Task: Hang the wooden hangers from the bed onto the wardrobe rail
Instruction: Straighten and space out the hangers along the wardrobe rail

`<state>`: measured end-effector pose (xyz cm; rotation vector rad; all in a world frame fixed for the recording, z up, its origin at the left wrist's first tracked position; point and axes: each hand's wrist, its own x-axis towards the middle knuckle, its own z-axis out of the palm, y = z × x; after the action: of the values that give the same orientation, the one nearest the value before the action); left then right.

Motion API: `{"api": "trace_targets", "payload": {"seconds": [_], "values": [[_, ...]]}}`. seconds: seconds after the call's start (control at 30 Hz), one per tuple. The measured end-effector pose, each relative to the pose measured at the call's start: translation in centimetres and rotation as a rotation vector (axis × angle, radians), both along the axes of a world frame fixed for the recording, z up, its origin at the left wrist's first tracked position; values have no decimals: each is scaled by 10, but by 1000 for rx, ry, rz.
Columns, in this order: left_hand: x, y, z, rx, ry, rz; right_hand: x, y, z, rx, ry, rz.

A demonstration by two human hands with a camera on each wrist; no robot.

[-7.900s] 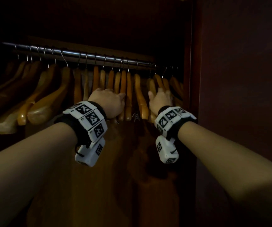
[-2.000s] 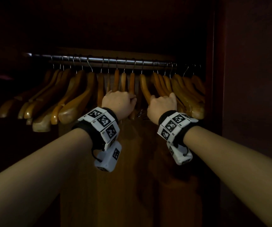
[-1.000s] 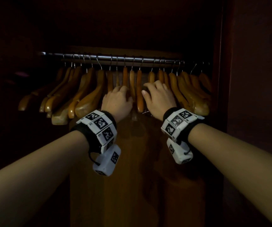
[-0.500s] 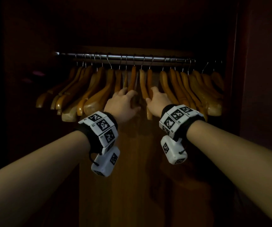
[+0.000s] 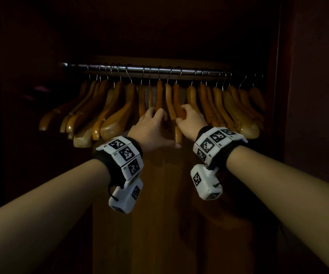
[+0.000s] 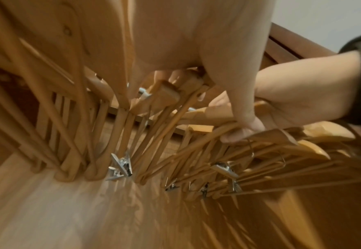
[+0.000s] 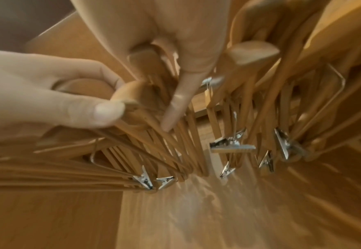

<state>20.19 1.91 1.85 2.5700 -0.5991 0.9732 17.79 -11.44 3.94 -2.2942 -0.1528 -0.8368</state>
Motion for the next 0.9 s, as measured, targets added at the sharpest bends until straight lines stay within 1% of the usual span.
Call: {"api": "trace_targets", "payload": {"seconds": [0.13, 0.27, 0.43, 0.57, 0.9], "values": [[1, 4, 1, -10, 10, -16, -5, -5, 0, -32, -19, -70], [1, 5, 1, -18, 18, -10, -2, -8, 1, -121, -28, -170], [1, 6, 0, -15, 20, -9, 2, -12, 2, -145, -49, -222], [0, 4, 0, -13, 3, -17, 3, -18, -3, -186, -19, -230], [2, 4, -4, -41, -51, -18, 11, -18, -8, -217, -67, -214]]}}
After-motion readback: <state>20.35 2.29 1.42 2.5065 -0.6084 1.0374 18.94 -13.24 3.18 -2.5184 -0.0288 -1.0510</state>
